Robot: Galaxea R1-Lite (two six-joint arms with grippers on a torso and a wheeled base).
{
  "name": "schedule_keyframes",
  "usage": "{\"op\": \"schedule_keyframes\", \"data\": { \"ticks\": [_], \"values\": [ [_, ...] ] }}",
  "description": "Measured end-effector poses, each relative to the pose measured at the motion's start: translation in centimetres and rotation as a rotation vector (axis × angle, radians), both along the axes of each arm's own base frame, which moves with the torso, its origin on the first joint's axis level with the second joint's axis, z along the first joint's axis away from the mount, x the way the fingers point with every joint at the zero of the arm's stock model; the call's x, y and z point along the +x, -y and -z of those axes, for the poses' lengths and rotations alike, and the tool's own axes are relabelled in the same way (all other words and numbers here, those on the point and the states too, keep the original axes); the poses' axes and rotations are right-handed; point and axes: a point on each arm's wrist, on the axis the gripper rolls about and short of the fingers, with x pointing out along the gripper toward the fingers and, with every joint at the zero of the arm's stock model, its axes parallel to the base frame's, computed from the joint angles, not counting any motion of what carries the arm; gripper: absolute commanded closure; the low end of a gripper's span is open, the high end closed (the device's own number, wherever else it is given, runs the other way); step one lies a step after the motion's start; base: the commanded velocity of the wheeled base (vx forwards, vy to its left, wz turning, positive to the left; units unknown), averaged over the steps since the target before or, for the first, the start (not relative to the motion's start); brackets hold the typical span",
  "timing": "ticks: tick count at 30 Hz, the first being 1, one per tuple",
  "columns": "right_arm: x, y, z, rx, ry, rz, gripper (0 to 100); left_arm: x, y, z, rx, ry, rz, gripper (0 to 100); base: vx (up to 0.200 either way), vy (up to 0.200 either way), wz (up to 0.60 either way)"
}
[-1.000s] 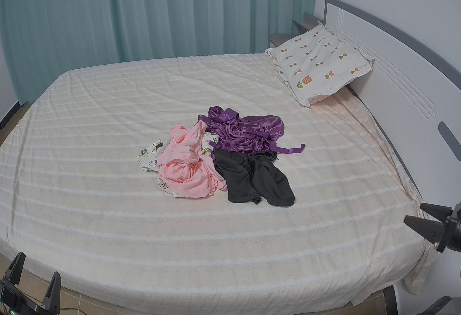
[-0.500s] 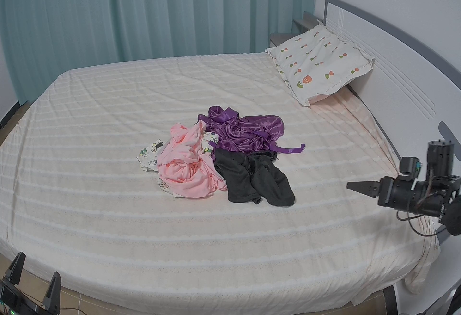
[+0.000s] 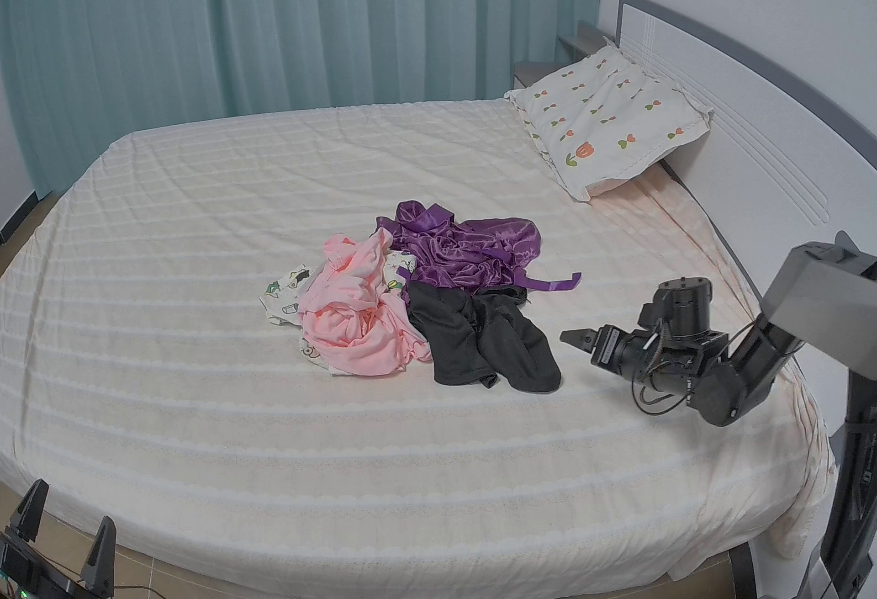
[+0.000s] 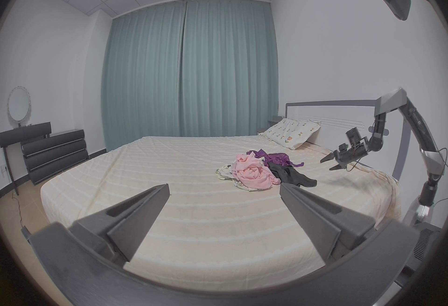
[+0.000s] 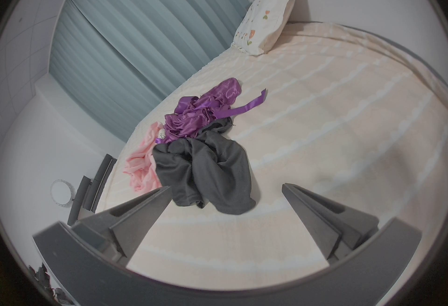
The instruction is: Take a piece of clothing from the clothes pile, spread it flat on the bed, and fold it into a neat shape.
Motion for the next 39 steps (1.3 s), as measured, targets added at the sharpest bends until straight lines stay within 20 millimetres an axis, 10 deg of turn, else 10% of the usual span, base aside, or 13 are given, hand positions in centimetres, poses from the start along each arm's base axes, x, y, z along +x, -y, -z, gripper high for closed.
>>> {"op": "schedule_keyframes", "data": {
  "ticks": [11,34,35,39],
  "values": [
    [2.6,-3.0,5.3,-0.039,-0.045,-0.002,0,0.0,0.0,0.0,0.000,0.000,0.000,0,0.000,0.000,0.00],
    [6.7,-8.5,7.7,-0.081,-0.028,0.014,0,0.0,0.0,0.0,0.007,-0.002,-0.001,0,0.000,0.000,0.00],
    [6.8,-8.7,7.9,-0.084,-0.031,0.013,100,0.0,0.0,0.0,0.007,-0.002,-0.001,0,0.000,0.000,0.00],
    [6.8,-8.7,8.4,-0.089,-0.045,0.017,100,0.0,0.0,0.0,0.006,-0.002,-0.001,0,0.000,0.000,0.00]
  ]
}}
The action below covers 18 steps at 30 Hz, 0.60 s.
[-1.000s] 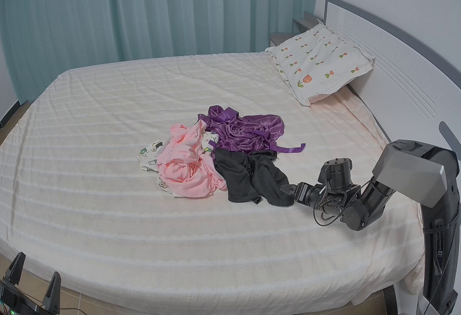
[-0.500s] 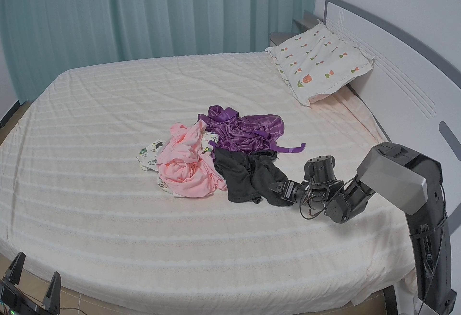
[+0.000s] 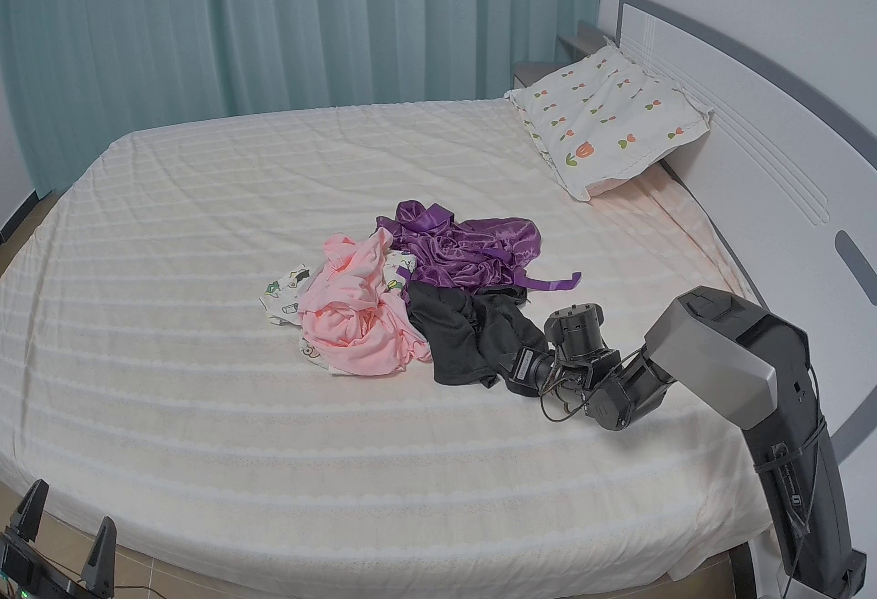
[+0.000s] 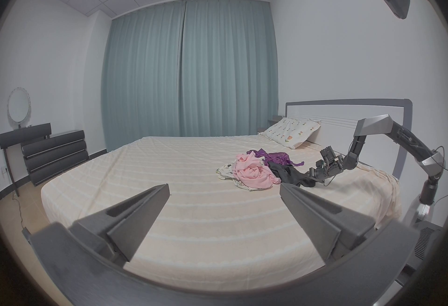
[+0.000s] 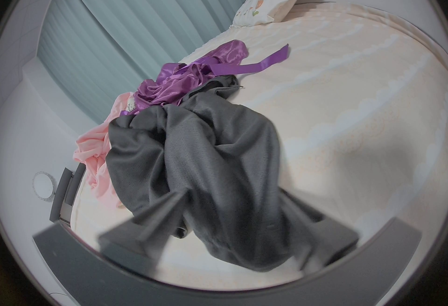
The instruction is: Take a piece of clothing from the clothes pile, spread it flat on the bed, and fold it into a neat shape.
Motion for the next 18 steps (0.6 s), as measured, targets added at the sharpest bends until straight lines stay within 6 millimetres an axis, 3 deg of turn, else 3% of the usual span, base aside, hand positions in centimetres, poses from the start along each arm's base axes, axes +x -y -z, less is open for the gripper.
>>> {"op": "schedule_keyframes", "data": {
  "ticks": [5,9,15,18],
  "values": [
    [-0.2,0.2,0.1,0.031,-0.021,0.023,100,0.0,0.0,0.0,-0.003,0.001,0.000,0,0.000,0.000,0.00],
    [-0.7,0.6,-1.1,0.115,-0.048,0.073,100,0.0,0.0,0.0,-0.005,0.002,0.001,0,0.000,0.000,0.00],
    [-2.9,1.7,-4.3,0.222,-0.078,0.107,100,0.0,0.0,0.0,-0.005,0.003,0.003,0,0.000,0.000,0.00],
    [-5.0,2.5,-5.5,0.243,-0.089,0.103,100,0.0,0.0,0.0,-0.003,0.003,0.003,0,0.000,0.000,0.00]
  ]
}}
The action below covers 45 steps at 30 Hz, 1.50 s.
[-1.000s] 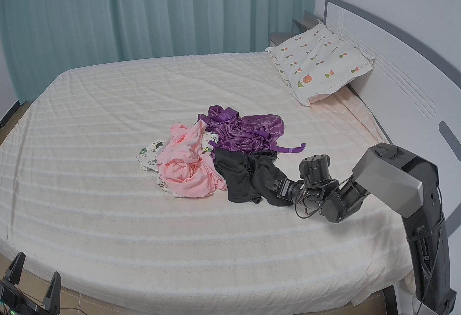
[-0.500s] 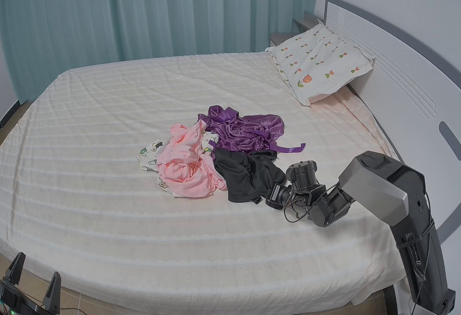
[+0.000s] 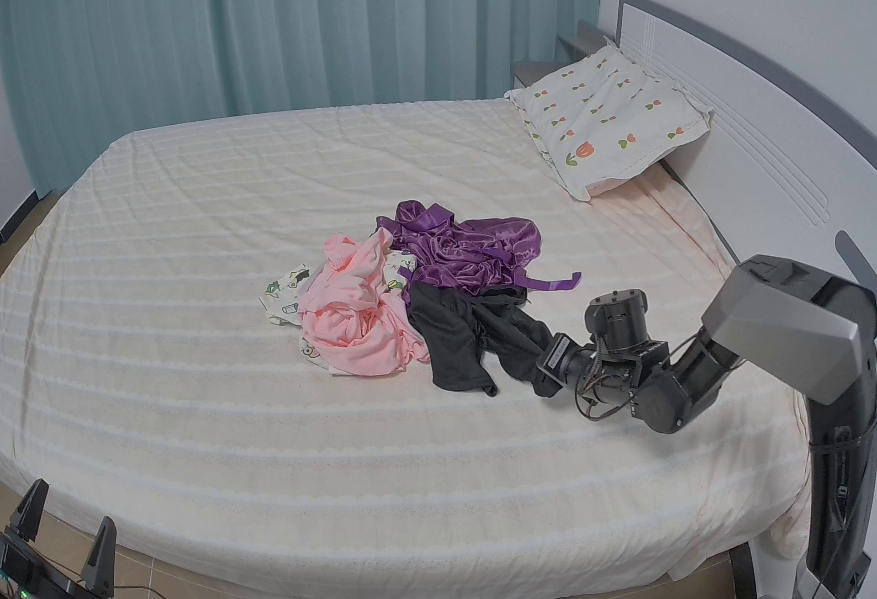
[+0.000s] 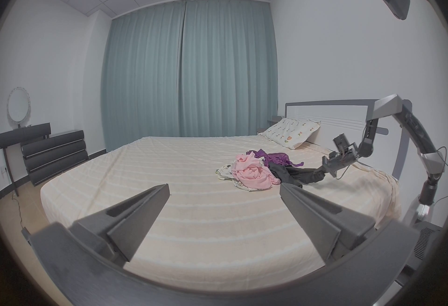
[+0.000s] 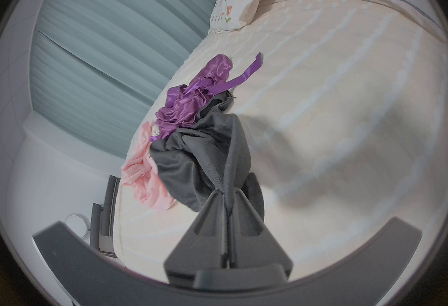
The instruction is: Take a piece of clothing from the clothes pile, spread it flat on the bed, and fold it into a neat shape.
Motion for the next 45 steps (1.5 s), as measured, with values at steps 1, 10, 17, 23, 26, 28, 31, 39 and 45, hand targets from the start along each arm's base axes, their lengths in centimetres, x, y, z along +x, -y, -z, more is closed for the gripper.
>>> {"op": "schedule_keyframes", "data": {
  "ticks": [1,10,17,23,26,28,31,39,45],
  "values": [
    [-0.8,0.3,-0.5,0.007,0.002,-0.002,100,0.0,0.0,0.0,0.001,0.000,0.000,0,0.000,0.000,0.00],
    [-9.2,3.8,-4.6,0.053,0.036,-0.015,100,0.0,0.0,-0.2,0.012,0.017,0.005,0,0.000,0.000,0.00],
    [-14.7,6.2,-7.1,0.092,0.088,-0.025,100,-0.3,0.1,-3.8,-0.013,0.098,0.087,0,0.000,0.000,0.00],
    [-17.0,7.0,-8.8,0.133,0.145,-0.038,100,1.9,0.4,-6.1,0.020,-0.023,0.207,0,0.000,0.000,0.00],
    [-17.7,7.3,-9.3,0.149,0.165,-0.041,100,3.8,0.6,-6.9,0.032,-0.099,0.267,0,0.000,0.000,0.00],
    [-18.1,7.4,-9.6,0.158,0.175,-0.044,100,5.3,0.7,-7.3,0.039,-0.153,0.311,0,0.000,0.000,0.00],
    [-18.6,7.6,-9.9,0.168,0.186,-0.044,100,7.6,1.2,-7.7,0.048,-0.214,0.367,0,0.000,0.000,0.00],
    [-19.2,7.9,-10.4,0.185,0.206,-0.046,100,14.1,4.0,-7.1,0.041,-0.368,0.465,0,0.000,0.000,0.00],
    [-19.5,8.0,-10.6,0.192,0.215,-0.046,100,18.8,7.8,-5.3,0.004,-0.512,0.457,0,0.000,0.000,0.00]
  ]
}}
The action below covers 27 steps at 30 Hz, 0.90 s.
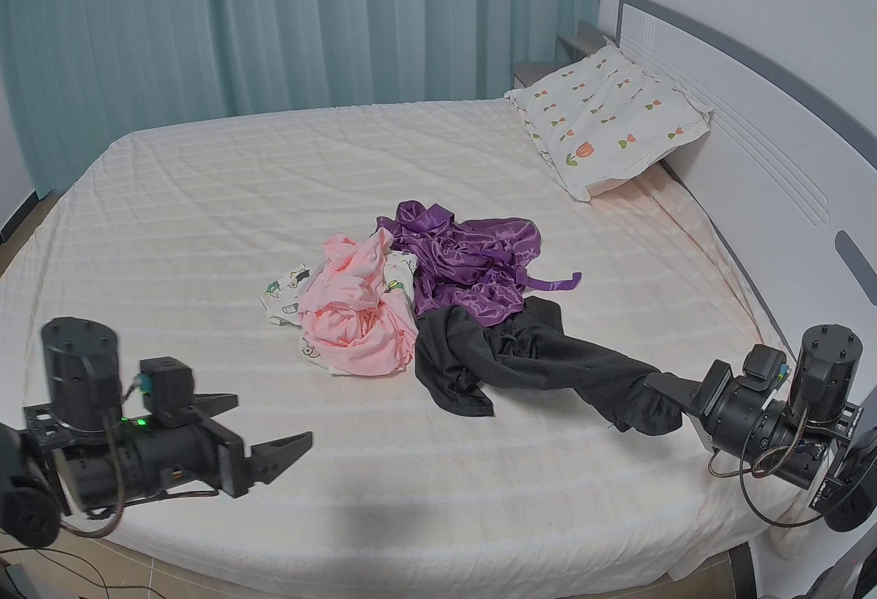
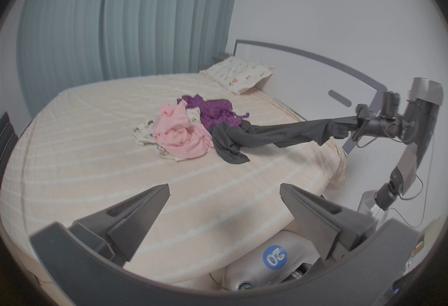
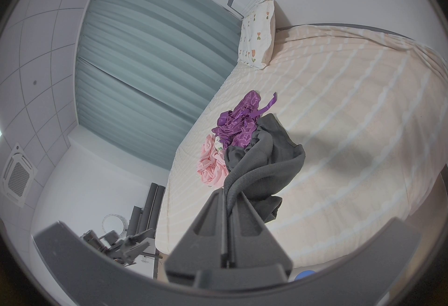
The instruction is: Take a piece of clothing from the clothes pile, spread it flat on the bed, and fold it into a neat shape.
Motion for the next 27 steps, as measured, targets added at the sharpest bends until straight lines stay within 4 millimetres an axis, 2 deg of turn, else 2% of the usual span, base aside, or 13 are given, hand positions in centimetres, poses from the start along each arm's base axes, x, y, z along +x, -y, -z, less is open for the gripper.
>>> {"op": "schedule_keyframes", "data": {
  "ticks": [8,16,21,27],
  "values": [
    [-0.3,0.1,-0.1,0.004,0.003,0.000,100,5.4,6.8,4.3,0.039,-0.148,-0.051,0,0.000,0.000,0.00],
    [-0.5,0.2,-0.1,0.006,0.006,-0.003,100,10.1,12.9,8.7,0.008,-0.206,-0.118,0,0.000,0.000,0.00],
    [-0.6,0.2,-0.2,0.008,0.010,-0.006,100,11.8,14.9,11.3,-0.013,-0.240,-0.137,0,0.000,0.000,0.00],
    [-0.8,0.2,-0.5,0.014,0.021,-0.010,100,12.7,15.1,12.9,-0.002,-0.263,-0.153,0,0.000,0.000,0.00]
  ]
}}
